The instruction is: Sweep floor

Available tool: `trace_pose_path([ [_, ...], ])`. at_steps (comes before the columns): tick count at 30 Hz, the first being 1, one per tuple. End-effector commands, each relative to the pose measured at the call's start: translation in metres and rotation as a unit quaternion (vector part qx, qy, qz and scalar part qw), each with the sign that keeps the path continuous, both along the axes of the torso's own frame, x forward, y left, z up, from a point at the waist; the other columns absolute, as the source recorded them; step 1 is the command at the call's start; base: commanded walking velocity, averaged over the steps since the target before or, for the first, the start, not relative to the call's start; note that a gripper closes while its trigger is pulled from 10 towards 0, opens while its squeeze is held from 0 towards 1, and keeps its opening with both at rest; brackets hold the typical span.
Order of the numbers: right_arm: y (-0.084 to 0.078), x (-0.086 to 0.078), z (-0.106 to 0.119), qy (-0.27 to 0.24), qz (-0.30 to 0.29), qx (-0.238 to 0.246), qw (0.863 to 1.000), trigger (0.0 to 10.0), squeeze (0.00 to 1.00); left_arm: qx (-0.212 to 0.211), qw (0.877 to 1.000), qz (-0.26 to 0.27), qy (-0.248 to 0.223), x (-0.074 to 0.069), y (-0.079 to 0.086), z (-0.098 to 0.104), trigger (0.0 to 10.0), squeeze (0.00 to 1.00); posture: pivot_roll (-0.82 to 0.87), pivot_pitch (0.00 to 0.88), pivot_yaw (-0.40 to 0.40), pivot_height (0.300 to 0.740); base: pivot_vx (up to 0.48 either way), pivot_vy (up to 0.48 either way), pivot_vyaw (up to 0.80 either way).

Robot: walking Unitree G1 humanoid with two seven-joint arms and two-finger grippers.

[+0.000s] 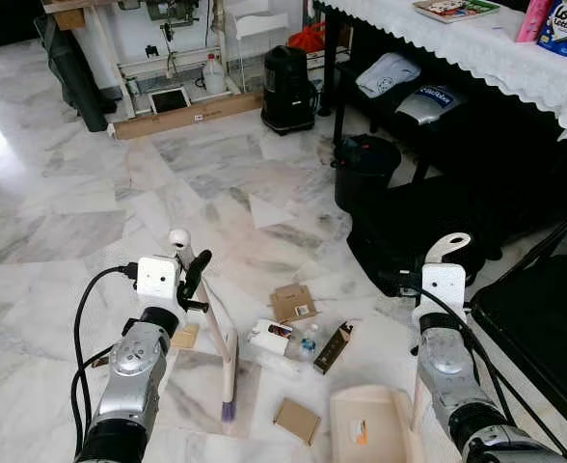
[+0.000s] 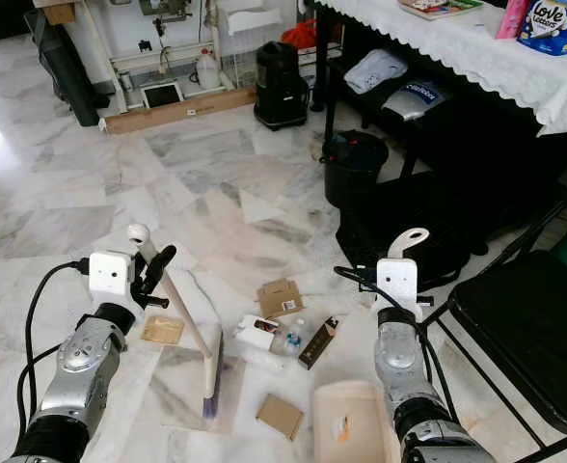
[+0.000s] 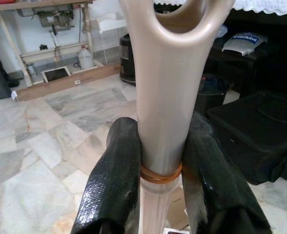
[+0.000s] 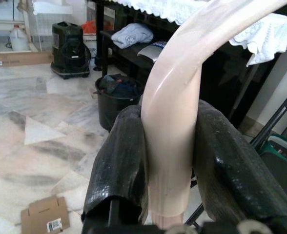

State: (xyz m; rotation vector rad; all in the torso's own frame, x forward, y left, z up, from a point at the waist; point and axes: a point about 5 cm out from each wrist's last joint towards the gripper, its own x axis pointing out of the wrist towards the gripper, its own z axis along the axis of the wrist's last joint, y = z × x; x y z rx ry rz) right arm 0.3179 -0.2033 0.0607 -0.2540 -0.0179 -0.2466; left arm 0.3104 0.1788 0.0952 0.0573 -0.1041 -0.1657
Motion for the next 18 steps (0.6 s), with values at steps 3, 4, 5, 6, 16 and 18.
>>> trace_pose_path([
  [3, 0.001, -0.006, -0.011, 0.028, 0.005, 0.003, 1.000, 10.0, 0.00, 0.000, 1.000, 0.001, -0.029, 0.004, 0.003, 0.011, 10.0, 0.00, -0.03, 0.074, 0.021, 0.740, 0.000, 0.000, 0.00],
  [4, 0.002, -0.009, -0.018, 0.045, 0.004, 0.019, 0.999, 10.0, 0.00, 0.000, 1.000, 0.000, -0.030, 0.004, 0.002, 0.011, 10.0, 0.00, -0.03, 0.073, 0.020, 0.740, 0.000, 0.000, 0.00],
  [5, 0.002, -0.011, -0.021, 0.051, 0.001, 0.027, 0.998, 10.0, 0.00, 0.000, 1.000, -0.001, -0.030, 0.004, 0.002, 0.011, 10.0, 0.00, -0.03, 0.073, 0.020, 0.740, 0.000, 0.000, 0.00],
  [6, 0.002, -0.012, -0.022, 0.055, 0.000, 0.031, 0.998, 10.0, 0.00, 0.001, 1.000, -0.002, -0.031, 0.004, 0.001, 0.011, 10.0, 0.00, -0.03, 0.073, 0.020, 0.740, 0.000, 0.000, 0.00],
  [16, 0.003, -0.023, -0.038, 0.090, -0.004, 0.042, 0.995, 10.0, 0.00, 0.001, 0.999, -0.019, -0.028, 0.003, -0.003, 0.011, 10.0, 0.00, -0.02, 0.071, 0.016, 0.740, 0.000, 0.000, 0.00],
  [18, 0.003, -0.023, -0.039, 0.095, -0.005, 0.041, 0.995, 10.0, 0.00, 0.001, 0.999, -0.023, -0.024, 0.003, -0.004, 0.010, 10.0, 0.00, -0.02, 0.071, 0.016, 0.740, 0.000, 0.000, 0.00],
])
